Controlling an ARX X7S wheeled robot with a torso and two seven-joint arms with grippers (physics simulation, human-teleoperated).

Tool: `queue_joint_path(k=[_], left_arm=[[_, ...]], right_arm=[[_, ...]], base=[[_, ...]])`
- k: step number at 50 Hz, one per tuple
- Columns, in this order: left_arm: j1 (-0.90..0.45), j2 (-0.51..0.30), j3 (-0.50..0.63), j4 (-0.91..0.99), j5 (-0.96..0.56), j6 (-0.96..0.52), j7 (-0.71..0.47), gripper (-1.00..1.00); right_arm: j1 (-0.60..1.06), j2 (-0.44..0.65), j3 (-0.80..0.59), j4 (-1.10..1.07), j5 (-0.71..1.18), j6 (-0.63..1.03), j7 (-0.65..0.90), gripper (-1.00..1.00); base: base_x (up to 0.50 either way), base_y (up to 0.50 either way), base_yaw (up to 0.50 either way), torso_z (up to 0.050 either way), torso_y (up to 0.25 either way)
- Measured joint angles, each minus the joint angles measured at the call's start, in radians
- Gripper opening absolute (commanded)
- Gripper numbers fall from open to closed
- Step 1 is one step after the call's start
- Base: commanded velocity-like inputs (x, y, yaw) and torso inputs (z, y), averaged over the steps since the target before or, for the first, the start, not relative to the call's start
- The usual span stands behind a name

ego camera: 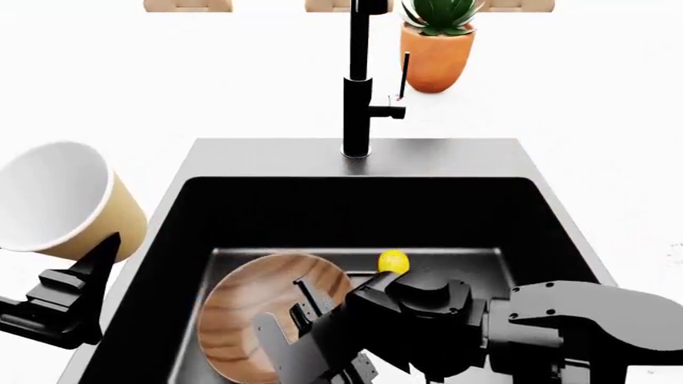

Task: Pick the bowl and cup and place them in the sink. Then turn on the water.

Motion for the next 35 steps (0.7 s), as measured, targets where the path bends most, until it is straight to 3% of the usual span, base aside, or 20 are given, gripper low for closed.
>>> queue_joint_path(k=[35], left_arm=[[0.001, -0.003, 0.012, 0.003, 0.012, 0.02, 0.018, -1.0]], right_arm=[[0.249, 0.16, 0.002, -0.246, 0.016, 0.154, -0.159, 1.0]], base=[[0.0, 0.0, 0.0, 0.0, 0.0]])
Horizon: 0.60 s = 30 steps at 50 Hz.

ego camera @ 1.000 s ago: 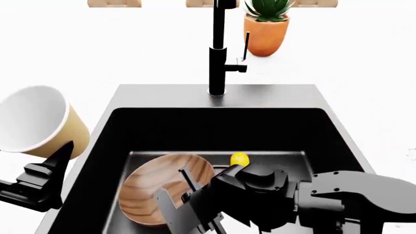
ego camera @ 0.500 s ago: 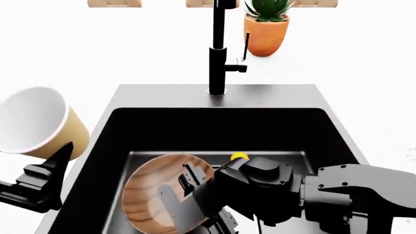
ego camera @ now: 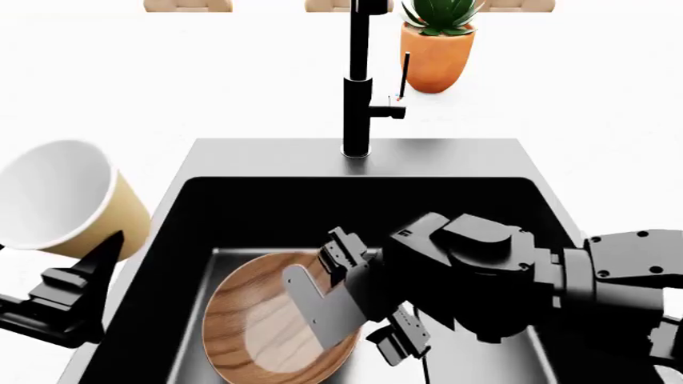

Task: Pick the bowl and cup and place them in the sink. Then turn on the water.

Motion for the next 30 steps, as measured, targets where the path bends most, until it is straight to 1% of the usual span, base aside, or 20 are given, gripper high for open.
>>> queue_joint_path(k=[6, 14, 22, 30], left_arm=[[-0.021, 0.0, 0.044, -0.001, 0.012, 0.015, 0.0, -1.0], [-0.082, 0.015, 0.164, -0.014, 0.066, 0.035, 0.006, -1.0], [-0.172, 0.05, 0.304, -0.043, 0.147, 0.046, 0.017, -1.0], [-0.272, 0.084, 0.434, -0.074, 0.199, 0.045, 0.02, -1.0]], right_arm=[[0.037, 0.046, 0.033, -0.049, 0.018, 0.03, 0.005, 1.0], [0.063, 0.147, 0.113, -0.151, 0.073, 0.109, 0.063, 1.0], [0.042, 0.251, 0.241, -0.246, 0.176, 0.224, 0.193, 1.0], [0.013, 0.322, 0.406, -0.277, 0.304, 0.327, 0.347, 1.0]], base=[[0.0, 0.0, 0.0, 0.0, 0.0], [0.0, 0.0, 0.0, 0.0, 0.0], [0.0, 0.0, 0.0, 0.0, 0.0], [0.0, 0.0, 0.0, 0.0, 0.0]])
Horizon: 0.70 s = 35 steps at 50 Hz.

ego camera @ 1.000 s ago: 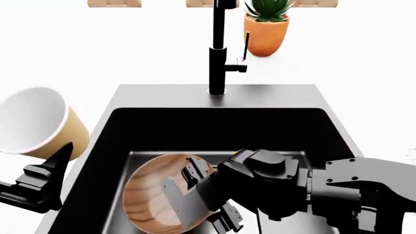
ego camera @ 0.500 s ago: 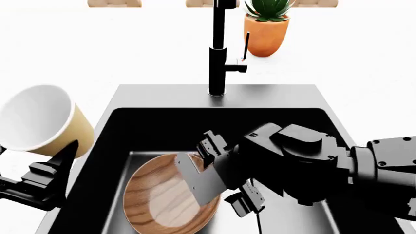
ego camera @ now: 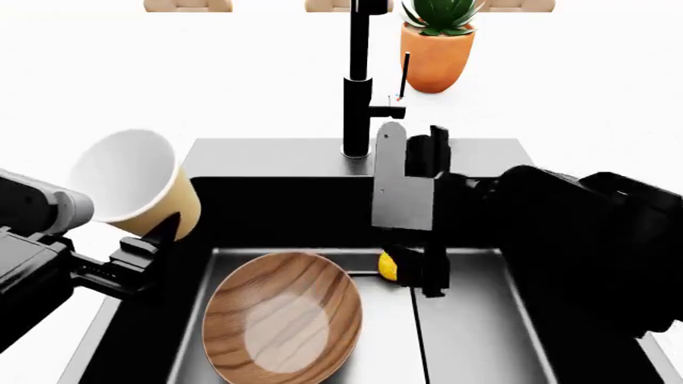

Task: Pick the bowl and cup and place them in the sink. Then turn on the water.

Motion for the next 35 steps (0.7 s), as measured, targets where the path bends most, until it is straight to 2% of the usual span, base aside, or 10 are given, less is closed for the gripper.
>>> queue_joint_path(k=[15, 35], left_arm=[[-0.121, 0.064, 0.176, -0.034, 0.073, -0.017, 0.031, -1.0], [-0.193, 0.139, 0.333, -0.052, 0.16, -0.04, 0.097, -1.0]], right_arm=[[-0.014, 0.059, 0.276, 0.071, 0.198, 0.146, 0.235, 1.0], [0.002, 0.027, 0.523, 0.282, 0.302, 0.219, 0.474, 1.0]], base=[[0.0, 0.0, 0.0, 0.0, 0.001], [0.0, 0.0, 0.0, 0.0, 0.0]])
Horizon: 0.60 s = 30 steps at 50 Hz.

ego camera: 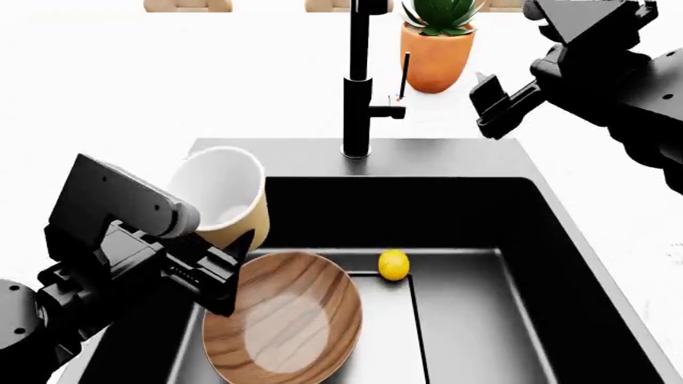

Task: Pick the bowl and cup and place them in the sink. Then turn on the water.

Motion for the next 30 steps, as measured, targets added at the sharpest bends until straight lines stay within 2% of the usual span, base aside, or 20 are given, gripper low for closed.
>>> queue_joint_path(k=[14, 30], left_arm=[[-0.113, 0.108, 0.182, -0.083, 0.143, -0.019, 0.109, -1.0], [-0.282, 0.282, 0.46, -0.297, 0.377, 0.038, 0.327, -1.0]], right_arm=[[-0.008, -0.01, 0.073, 0.047, 0.03, 0.024, 0.092, 1.0], [-0.017, 0.0, 0.103, 0.04, 0.054, 0.04, 0.123, 1.0]], base=[[0.0, 0.0, 0.0, 0.0, 0.0], [0.0, 0.0, 0.0, 0.0, 0.0]])
